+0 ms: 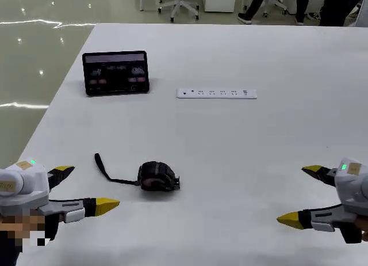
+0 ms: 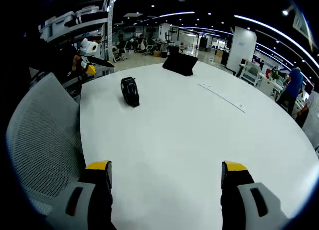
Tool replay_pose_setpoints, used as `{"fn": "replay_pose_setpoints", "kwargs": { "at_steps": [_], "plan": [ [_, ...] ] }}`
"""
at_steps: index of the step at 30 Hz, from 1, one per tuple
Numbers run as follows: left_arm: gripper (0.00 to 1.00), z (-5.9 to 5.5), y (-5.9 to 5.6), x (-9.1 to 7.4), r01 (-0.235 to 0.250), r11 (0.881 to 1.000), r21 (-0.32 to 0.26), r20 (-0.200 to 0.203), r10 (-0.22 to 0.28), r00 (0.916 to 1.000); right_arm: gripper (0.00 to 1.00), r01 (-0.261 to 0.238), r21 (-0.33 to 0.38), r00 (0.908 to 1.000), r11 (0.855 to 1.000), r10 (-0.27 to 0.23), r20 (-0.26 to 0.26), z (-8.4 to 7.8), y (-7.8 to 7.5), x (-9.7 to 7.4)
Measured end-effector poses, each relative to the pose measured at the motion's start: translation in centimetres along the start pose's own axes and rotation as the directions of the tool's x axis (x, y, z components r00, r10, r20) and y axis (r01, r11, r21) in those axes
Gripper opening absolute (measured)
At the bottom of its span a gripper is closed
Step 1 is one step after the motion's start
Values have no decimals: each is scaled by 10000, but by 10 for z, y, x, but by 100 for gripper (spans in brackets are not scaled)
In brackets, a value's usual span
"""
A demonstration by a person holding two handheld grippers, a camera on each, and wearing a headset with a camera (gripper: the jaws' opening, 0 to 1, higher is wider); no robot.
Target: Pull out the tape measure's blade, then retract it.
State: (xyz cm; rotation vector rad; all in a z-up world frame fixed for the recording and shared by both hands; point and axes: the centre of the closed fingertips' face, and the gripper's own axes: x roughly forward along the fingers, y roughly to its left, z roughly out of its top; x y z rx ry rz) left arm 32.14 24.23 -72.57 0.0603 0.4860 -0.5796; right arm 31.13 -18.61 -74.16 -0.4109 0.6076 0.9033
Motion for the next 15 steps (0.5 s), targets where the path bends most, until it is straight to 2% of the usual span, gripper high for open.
{"fn": "replay_pose_setpoints", "kwargs": {
  "at_steps": [1, 2, 6, 10, 13, 15],
  "plan": [
    [100, 4, -4, -3, 147, 9999, 64, 86, -148, 9999, 88, 24, 50, 10000, 10000, -24, 6, -1, 0, -2],
    [100, 6, -7, -6, 245, 9996, -111, 40, -245, 9997, 90, 58, 73, 10000, 10000, -58, -9, -3, 0, -4],
    [99, 10, -6, -17, 447, 9990, 99, -74, -446, 9990, 92, 115, -329, 9993, 9994, -126, -349, -10, 1, -11],
    [100, -6, 4, -24, 416, 9990, -184, -454, -424, 9981, 98, 170, -84, 9995, 9998, -172, -275, -10, -4, -20],
    [100, -12, 9, -30, 291, 9993, -240, -550, -304, 9980, 100, 270, 125, 9994, 9996, -267, -236, -12, -6, -25],
    [100, -10, 10, -33, 288, 9992, -275, -442, -300, 9986, 100, 353, 205, 9991, 9992, -347, -261, -17, -7, -27]
  ]
}}
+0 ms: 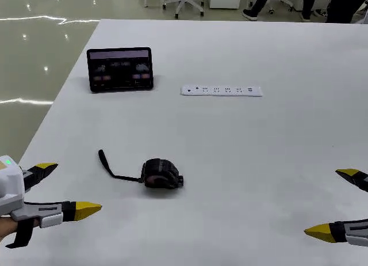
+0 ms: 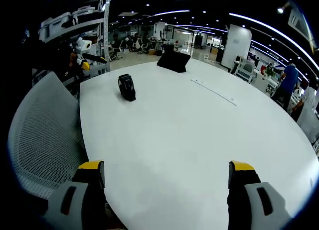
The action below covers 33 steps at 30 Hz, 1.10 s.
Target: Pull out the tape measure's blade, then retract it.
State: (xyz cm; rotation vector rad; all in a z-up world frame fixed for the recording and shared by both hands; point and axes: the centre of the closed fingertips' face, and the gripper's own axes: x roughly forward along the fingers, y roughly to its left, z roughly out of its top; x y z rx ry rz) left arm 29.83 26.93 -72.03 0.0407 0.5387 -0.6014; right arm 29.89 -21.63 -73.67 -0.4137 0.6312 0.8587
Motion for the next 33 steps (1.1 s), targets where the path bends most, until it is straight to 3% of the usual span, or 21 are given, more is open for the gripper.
{"fn": "replay_pose_setpoints", "kwargs": {
  "at_steps": [7, 17, 19, 21, 23, 33],
  "plan": [
    [100, 9, 4, -4, -167, 9998, 62, 134, 166, 9998, 100, 75, 178, 10000, 9998, -75, -25, -10, 2, -4],
    [100, 3, 4, -9, -117, 9999, -4, -4, 117, 9999, 100, 153, 207, 9998, 9997, -154, 87, -5, 3, -4],
    [100, 1, 7, -11, -238, 9996, -120, -72, 237, 9997, 100, 127, 246, 9999, 9996, -129, 93, -5, 3, -4],
    [100, 0, 4, -12, -38, 9993, -373, -104, 34, 9999, 100, 108, 223, 9999, 9997, -111, 109, -5, 4, -3],
    [100, 1, 7, -11, -222, 9995, -203, -23, 221, 9998, 100, 81, 219, 9999, 9997, -83, 87, -5, 5, -2],
    [100, 1, 6, -12, -127, 9998, -122, -129, 125, 9998, 100, -6, 217, 10000, 9998, 4, 91, -4, 8, -1]
  ]
}}
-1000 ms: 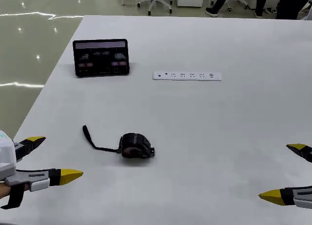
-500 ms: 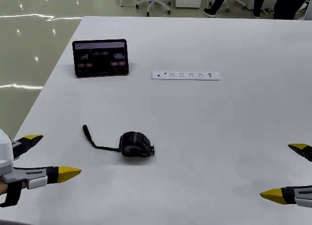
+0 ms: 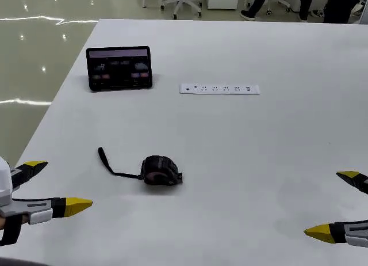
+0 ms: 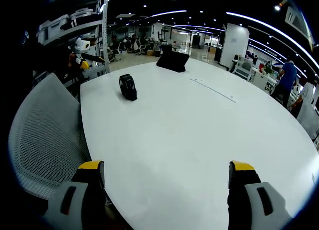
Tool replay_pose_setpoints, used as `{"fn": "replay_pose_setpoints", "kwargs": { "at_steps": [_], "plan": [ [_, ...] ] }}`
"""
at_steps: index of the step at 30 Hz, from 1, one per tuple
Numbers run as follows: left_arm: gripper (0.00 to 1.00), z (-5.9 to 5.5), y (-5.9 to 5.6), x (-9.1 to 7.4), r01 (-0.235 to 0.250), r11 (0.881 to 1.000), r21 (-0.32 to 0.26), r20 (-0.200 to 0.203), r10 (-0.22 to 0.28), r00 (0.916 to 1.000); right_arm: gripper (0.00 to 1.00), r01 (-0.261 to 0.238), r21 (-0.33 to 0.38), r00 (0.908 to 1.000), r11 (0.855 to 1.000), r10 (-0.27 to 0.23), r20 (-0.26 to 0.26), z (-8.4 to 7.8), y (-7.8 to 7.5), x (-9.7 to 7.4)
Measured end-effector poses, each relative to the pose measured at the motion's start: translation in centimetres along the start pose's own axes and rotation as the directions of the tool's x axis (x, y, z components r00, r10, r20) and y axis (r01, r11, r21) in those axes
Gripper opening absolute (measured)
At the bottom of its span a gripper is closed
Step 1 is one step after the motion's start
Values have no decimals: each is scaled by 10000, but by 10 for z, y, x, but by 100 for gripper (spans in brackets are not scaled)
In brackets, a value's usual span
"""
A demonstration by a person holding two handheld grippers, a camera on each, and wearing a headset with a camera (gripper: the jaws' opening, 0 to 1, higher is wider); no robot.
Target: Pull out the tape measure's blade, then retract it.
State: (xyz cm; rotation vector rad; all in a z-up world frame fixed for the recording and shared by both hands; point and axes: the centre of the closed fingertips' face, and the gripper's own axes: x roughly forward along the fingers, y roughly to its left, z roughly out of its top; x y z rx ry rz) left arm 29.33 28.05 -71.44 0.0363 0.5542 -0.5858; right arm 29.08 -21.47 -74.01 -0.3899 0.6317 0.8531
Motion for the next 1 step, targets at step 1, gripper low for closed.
{"fn": "replay_pose_setpoints", "kwargs": {
  "at_steps": [1],
  "plan": [
    [100, 0, 0, 0, 7, 10000, -1, 1, -7, 10000, 100, -8, 5, 10000, 10000, 8, 4, 0, 0, 0]
  ]
}}
